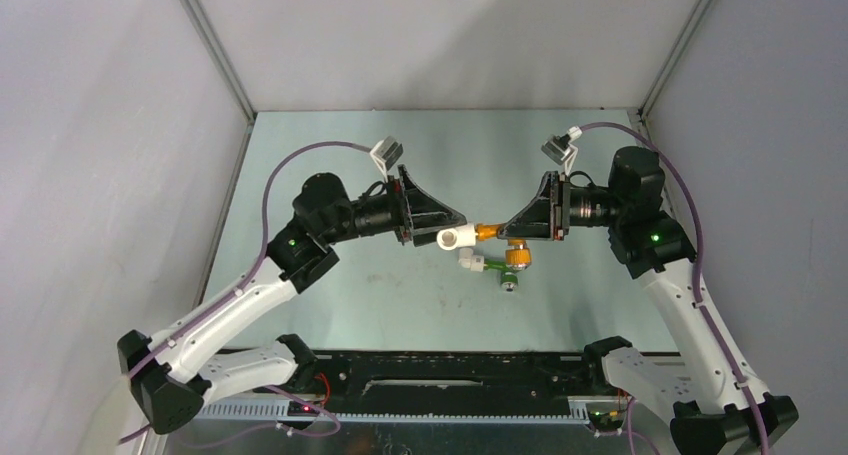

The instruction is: Install the water faucets

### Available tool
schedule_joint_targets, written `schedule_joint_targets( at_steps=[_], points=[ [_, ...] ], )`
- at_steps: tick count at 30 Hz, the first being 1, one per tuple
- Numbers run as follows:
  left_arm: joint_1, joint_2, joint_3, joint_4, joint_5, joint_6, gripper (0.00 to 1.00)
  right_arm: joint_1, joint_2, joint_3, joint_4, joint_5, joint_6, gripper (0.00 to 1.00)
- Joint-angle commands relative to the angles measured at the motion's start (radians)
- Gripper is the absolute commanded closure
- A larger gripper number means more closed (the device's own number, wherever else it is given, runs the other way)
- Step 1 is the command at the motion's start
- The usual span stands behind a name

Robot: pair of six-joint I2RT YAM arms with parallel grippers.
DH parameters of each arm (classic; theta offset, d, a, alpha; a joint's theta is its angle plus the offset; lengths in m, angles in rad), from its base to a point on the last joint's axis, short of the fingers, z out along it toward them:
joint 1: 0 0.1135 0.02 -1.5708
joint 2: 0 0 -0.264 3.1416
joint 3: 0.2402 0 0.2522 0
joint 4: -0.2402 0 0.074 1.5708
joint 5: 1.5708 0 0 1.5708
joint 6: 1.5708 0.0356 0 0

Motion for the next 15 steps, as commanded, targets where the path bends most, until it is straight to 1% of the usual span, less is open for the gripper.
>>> schedule_joint_targets(
  at_steps=[1,3,5,7,9,12,15],
  points=[
    [-0.016,0.009,0.016,0.076,0.077,-0.044,0.34,-0.002,-0.018,0.013,0.06,0.009,0.024,1.0],
    [-0.027,0.017,0.039,0.025,0.077,0.003,0.42,-0.002,-0.017,0.013,0.064,0.011,0.03,1.0],
    [-0.04,0.027,0.091,-0.088,0.062,0.096,0.51,-0.002,-0.015,0.013,0.068,0.013,0.033,1.0],
    [-0.052,0.042,0.153,-0.27,0.033,0.201,0.58,-0.002,-0.014,0.014,0.073,0.016,0.039,1.0],
    [-0.061,0.052,0.201,-0.362,0.009,0.282,0.64,-0.002,-0.012,0.013,0.074,0.018,0.046,1.0],
    [-0.073,0.061,0.257,-0.455,-0.031,0.374,0.68,-0.002,-0.01,0.013,0.075,0.028,0.057,1.0],
    [-0.089,0.064,0.309,-0.526,-0.084,0.462,0.68,-0.002,-0.007,0.012,0.065,0.049,0.063,1.0]
  ],
)
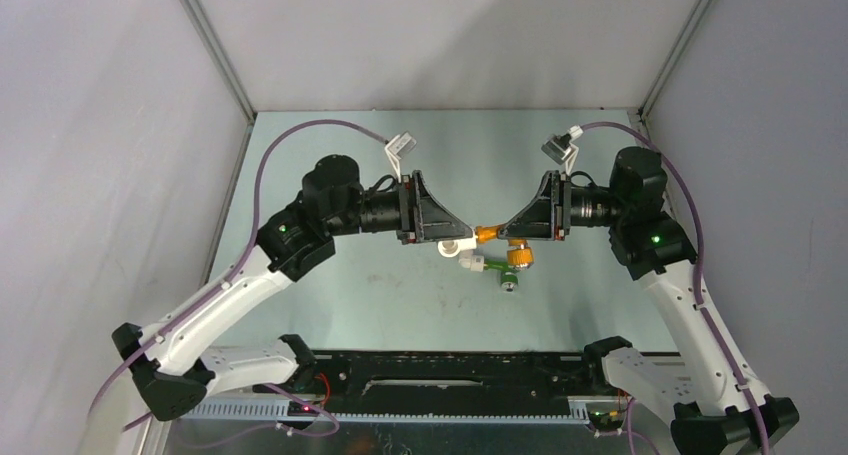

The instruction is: Install the water faucets

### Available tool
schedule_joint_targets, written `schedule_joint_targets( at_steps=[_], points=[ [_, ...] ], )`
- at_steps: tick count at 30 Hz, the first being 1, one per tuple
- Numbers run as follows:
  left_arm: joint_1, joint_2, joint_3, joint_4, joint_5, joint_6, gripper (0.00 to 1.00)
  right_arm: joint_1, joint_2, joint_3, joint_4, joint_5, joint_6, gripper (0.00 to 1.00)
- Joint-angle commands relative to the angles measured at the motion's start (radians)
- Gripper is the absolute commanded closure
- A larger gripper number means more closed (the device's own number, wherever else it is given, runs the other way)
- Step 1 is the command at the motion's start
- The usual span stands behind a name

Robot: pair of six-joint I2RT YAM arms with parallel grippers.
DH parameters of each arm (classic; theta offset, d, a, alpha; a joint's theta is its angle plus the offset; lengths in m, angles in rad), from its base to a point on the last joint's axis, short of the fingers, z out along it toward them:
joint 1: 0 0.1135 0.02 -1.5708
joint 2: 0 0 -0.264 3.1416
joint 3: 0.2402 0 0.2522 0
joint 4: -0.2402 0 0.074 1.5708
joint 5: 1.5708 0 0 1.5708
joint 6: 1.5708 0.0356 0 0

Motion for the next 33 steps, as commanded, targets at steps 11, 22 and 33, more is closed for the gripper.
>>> schedule_joint_targets(
  at_steps=[11,22,33],
  points=[
    [-0.193,0.06,0.226,-0.489,-0.337,0.467,0.61,-0.002,0.041,0.012,0.009,0.133,0.055,1.0],
    [-0.312,0.081,0.276,-0.63,-0.817,0.641,0.29,0.004,0.112,0.012,0.061,0.127,0.09,1.0],
    [-0.313,-0.076,0.298,-0.572,-1.024,0.66,0.0,0.213,0.29,0.012,-0.092,0.347,-0.27,1.0]
  ],
)
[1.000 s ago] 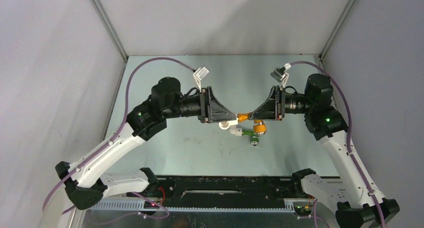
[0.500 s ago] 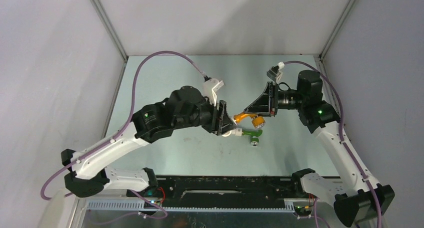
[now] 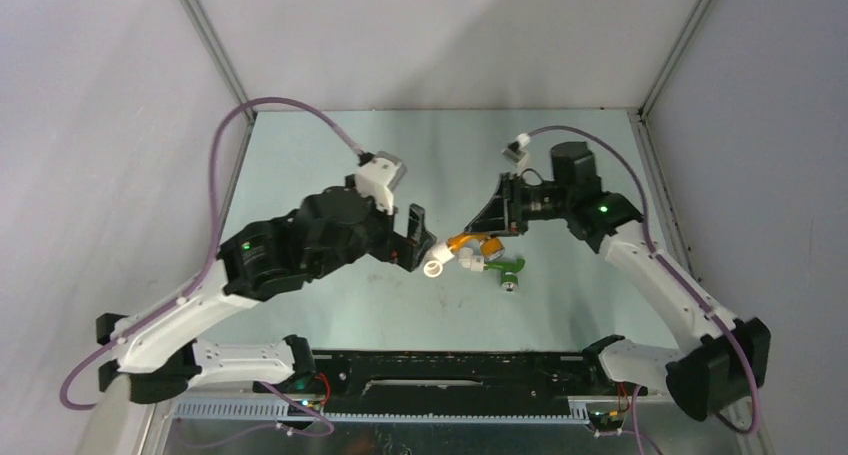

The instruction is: Install the water faucets

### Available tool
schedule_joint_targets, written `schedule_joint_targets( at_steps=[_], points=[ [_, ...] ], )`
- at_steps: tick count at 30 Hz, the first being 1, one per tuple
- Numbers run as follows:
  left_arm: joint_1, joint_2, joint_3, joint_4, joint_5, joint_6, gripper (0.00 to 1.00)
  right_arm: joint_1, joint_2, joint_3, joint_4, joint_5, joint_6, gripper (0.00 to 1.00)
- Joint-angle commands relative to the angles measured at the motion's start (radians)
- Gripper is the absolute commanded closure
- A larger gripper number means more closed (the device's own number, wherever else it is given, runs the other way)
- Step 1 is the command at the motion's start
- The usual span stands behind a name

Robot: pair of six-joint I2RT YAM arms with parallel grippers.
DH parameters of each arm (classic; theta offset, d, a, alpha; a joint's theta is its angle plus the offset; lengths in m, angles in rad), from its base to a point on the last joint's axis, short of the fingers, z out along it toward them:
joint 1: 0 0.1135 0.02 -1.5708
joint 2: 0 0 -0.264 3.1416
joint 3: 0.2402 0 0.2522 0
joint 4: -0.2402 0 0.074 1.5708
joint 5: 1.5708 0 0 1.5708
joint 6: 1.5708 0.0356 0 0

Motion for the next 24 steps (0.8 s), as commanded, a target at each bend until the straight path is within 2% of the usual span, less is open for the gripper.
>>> schedule_joint_targets(
  at_steps=[1,10,13,16,20,22,24],
  points=[
    [-0.002,-0.082,0.049,0.036,-0.127,0.028,0.0,0.106,0.1,0.014,-0.004,0.127,-0.162,1.0],
    [-0.001,-0.138,-0.003,0.028,-0.159,-0.012,0.0,0.201,0.41,0.017,0.233,0.168,-0.154,1.0],
    [0.003,-0.132,-0.033,0.03,-0.152,-0.046,0.0,0.217,0.506,0.017,0.276,0.201,-0.146,1.0],
    [0.026,-0.119,-0.059,0.036,-0.12,-0.082,0.0,0.238,0.593,0.066,0.226,0.241,-0.184,0.95],
    [0.072,-0.109,-0.091,0.044,-0.065,-0.116,0.0,0.259,0.691,0.169,0.159,0.275,-0.237,0.8],
    [0.09,-0.11,-0.104,0.047,-0.056,-0.118,0.0,0.26,0.718,0.196,0.14,0.294,-0.246,0.68],
    [0.111,-0.115,-0.117,0.056,-0.052,-0.117,0.0,0.258,0.73,0.218,0.11,0.327,-0.264,0.49]
  ],
)
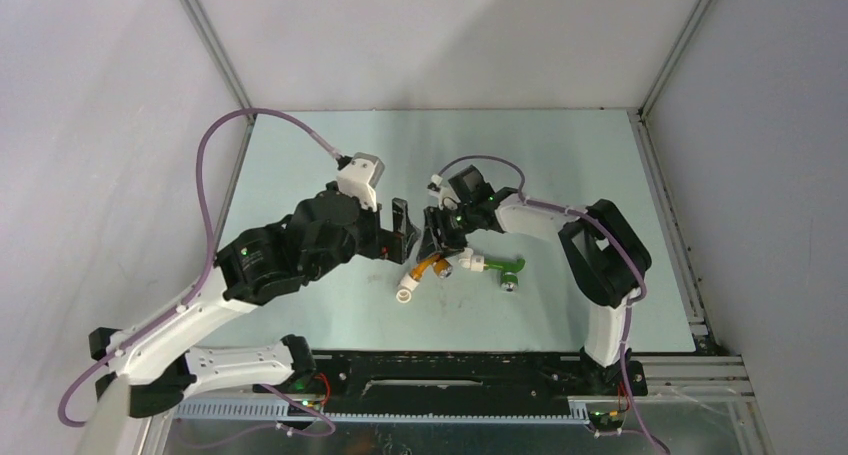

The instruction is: Install the water faucets

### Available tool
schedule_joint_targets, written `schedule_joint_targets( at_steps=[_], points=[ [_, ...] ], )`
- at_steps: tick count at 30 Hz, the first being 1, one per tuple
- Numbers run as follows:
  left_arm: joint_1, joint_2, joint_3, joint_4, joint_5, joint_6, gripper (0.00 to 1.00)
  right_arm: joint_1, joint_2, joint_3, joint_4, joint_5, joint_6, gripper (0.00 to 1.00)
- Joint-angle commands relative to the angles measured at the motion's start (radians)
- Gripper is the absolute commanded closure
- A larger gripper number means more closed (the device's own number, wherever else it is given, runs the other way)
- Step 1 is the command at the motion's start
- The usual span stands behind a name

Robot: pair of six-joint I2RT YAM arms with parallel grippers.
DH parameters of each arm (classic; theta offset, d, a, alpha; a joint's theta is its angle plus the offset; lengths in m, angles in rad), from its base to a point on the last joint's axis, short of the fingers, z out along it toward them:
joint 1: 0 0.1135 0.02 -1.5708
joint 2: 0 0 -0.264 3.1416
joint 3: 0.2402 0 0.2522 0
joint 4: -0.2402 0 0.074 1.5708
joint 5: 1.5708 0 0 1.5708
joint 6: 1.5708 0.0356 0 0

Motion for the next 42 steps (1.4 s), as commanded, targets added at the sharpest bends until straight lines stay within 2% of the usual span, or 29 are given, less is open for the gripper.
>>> schedule_joint_targets(
  at_steps=[1,5,11,14,17,23,27,30,32,34,38,41,42],
  points=[
    [0.05,-0.023,-0.016,0.042,0.034,-0.032,0.0,0.001,0.003,0.103,-0.035,0.072,-0.068,0.41],
    [0.126,-0.048,-0.074,0.074,0.083,-0.032,0.0,-0.006,-0.033,0.127,-0.121,0.181,-0.137,0.03],
    [0.288,-0.107,-0.218,0.174,0.145,0.006,0.0,-0.079,-0.177,0.127,-0.222,0.364,-0.205,0.01],
    [0.385,-0.147,-0.312,0.256,0.151,0.066,0.0,-0.127,-0.277,0.12,-0.273,0.49,-0.235,0.01],
    [0.508,-0.193,-0.426,0.373,0.14,0.155,0.0,-0.198,-0.413,0.036,-0.25,0.581,-0.24,0.01],
    [0.713,-0.315,-0.735,0.746,-0.015,0.289,0.0,-0.336,-0.768,-0.322,0.035,0.79,-0.29,0.01],
    [0.856,-0.263,-0.815,0.892,-0.016,0.354,0.0,-0.373,-0.868,-0.533,0.231,0.966,-0.359,0.01],
    [0.894,-0.174,-0.877,1.017,-0.067,0.43,0.0,-0.404,-0.869,-0.639,0.338,1.05,-0.386,0.01],
    [0.902,-0.111,-0.929,1.137,-0.098,0.443,0.0,-0.434,-0.848,-0.68,0.39,1.034,-0.39,0.01],
    [0.913,-0.053,-0.991,1.287,-0.068,0.442,0.0,-0.459,-0.819,-0.722,0.465,1.009,-0.393,0.0],
    [0.917,0.081,-1.101,1.614,-0.049,0.477,0.0,-0.493,-0.738,-0.828,0.713,0.955,-0.431,0.01],
    [0.92,0.135,-1.107,1.69,-0.011,0.575,0.0,-0.529,-0.718,-0.872,0.897,0.906,-0.453,0.01],
    [0.929,0.167,-1.131,1.774,-0.006,0.59,0.0,-0.538,-0.71,-0.878,0.931,0.894,-0.449,0.01]
  ],
)
